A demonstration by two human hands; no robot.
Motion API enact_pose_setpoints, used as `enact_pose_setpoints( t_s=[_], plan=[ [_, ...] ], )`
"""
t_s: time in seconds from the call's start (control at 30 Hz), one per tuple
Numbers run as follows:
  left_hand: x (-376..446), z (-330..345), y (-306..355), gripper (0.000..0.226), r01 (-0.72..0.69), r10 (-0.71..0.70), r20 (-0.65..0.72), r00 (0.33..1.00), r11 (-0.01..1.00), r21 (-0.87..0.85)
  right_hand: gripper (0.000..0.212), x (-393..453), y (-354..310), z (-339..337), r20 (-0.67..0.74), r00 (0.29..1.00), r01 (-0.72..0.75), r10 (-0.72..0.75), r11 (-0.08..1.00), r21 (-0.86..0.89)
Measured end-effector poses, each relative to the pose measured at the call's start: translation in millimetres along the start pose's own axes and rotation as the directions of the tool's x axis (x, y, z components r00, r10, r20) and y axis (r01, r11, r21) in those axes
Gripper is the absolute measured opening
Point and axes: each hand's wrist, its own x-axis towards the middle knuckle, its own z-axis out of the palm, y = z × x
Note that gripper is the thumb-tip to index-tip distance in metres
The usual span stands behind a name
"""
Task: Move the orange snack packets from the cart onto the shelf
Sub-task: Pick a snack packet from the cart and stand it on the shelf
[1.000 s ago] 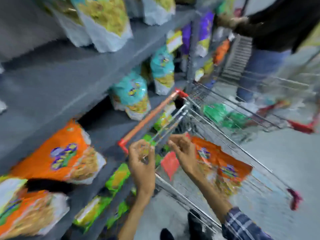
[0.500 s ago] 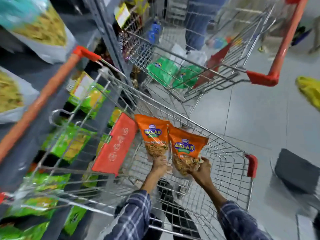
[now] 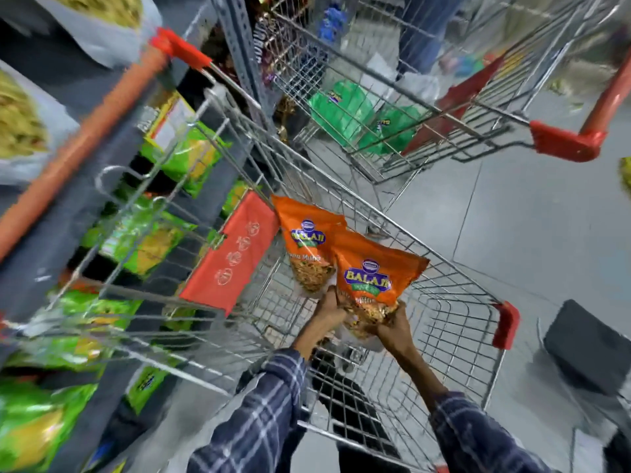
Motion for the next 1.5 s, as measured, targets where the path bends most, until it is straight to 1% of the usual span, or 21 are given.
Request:
enact_pose_setpoints(
  t_s=[0.1,0.17,0.2,0.27,0.33,0.37,0.43,0.47,0.53,0.6,0.67,0.7,0.8,0.9,1.0,1.07,1.2,1.27,1.33,1.37,1.5],
  plan=[
    [-11,-22,-33,0.082,-0.068,0.066,-0.104,0.992,0.998,-0.009,0.076,-40,-34,-2,0.04,0.991,0.13,-0.131,0.991,0.01],
    [-45,-45,-43,0.089,-0.13,0.124,-0.2,0.972,0.991,-0.017,0.075,-72,-64,-2,0.097,0.975,0.199,-0.199,0.98,0.01],
    [-72,-58,-36,0.091,-0.17,0.156,-0.25,0.955,0.985,-0.036,0.076,-85,-78,0,0.123,0.96,0.253,-0.253,0.967,0.023],
    [-157,-84,1,0.092,-0.266,0.228,-0.378,0.897,0.963,-0.052,0.088,-113,-119,7,0.183,0.908,0.374,-0.377,0.926,0.054],
    [-220,-109,20,0.082,-0.348,0.286,-0.479,0.83,0.937,-0.043,0.096,-145,-166,15,0.241,0.849,0.448,-0.47,0.883,0.141],
    [-259,-127,29,0.078,-0.408,0.327,-0.54,0.776,0.913,-0.033,0.092,-163,-195,23,0.269,0.806,0.493,-0.528,0.849,0.189],
    [-304,-152,38,0.074,-0.515,0.383,-0.596,0.706,0.855,-0.061,0.082,-188,-235,31,0.345,0.734,0.516,-0.585,0.811,0.278],
    [-330,-167,40,0.072,-0.576,0.418,-0.642,0.643,0.816,-0.046,0.081,-201,-256,39,0.366,0.695,0.549,-0.619,0.786,0.285],
    [-381,-194,47,0.065,-0.649,0.448,-0.73,0.516,0.761,0.008,0.08,-222,-299,54,0.373,0.602,0.65,-0.706,0.704,0.286],
    [-426,-215,56,0.057,-0.699,0.471,-0.795,0.383,0.71,0.084,0.079,-244,-343,68,0.39,0.482,0.736,-0.784,0.604,0.305],
    [-473,-235,62,0.052,-0.75,0.474,-0.843,0.255,0.647,0.137,0.083,-275,-390,81,0.407,0.376,0.786,-0.832,0.519,0.336],
    [-492,-244,65,0.052,-0.772,0.477,-0.855,0.203,0.616,0.16,0.08,-289,-410,87,0.41,0.316,0.805,-0.856,0.471,0.361],
    [-549,-270,73,0.055,-0.813,0.472,-0.881,0.037,0.527,0.248,0.064,-334,-466,103,0.429,0.184,0.828,-0.884,0.375,0.417],
    [-594,-297,78,0.055,-0.816,0.427,-0.9,-0.084,0.489,0.308,0.059,-374,-510,123,0.434,0.05,0.841,-0.9,0.272,0.467],
    [-622,-321,84,0.053,-0.803,0.361,-0.914,-0.186,0.481,0.353,0.055,-402,-542,143,0.439,-0.017,0.821,-0.898,0.239,0.519],
    [-632,-338,87,0.046,-0.799,0.327,-0.919,-0.219,0.481,0.361,0.052,-416,-562,157,0.439,-0.047,0.799,-0.897,0.23,0.555],
    [-631,-371,96,0.043,-0.799,0.234,-0.941,-0.245,0.5,0.333,0.049,-422,-595,195,0.481,-0.065,0.76,-0.874,0.269,0.592],
    [-621,-387,100,0.04,-0.799,0.166,-0.944,-0.285,0.503,0.329,0.059,-419,-609,216,0.486,-0.046,0.735,-0.873,0.3,0.609],
    [-613,-402,105,0.046,-0.78,0.125,-0.933,-0.339,0.517,0.353,0.074,-413,-623,237,0.503,-0.013,0.684,-0.864,0.36,0.635],
    [-611,-410,107,0.047,-0.772,0.119,-0.926,-0.359,0.521,0.366,0.077,-412,-630,246,0.524,-0.011,0.669,-0.852,0.383,0.637],
    [-606,-445,115,0.046,-0.767,0.098,-0.918,-0.384,0.519,0.376,0.07,-410,-657,281,0.554,0.004,0.653,-0.832,0.422,0.629]
  ],
)
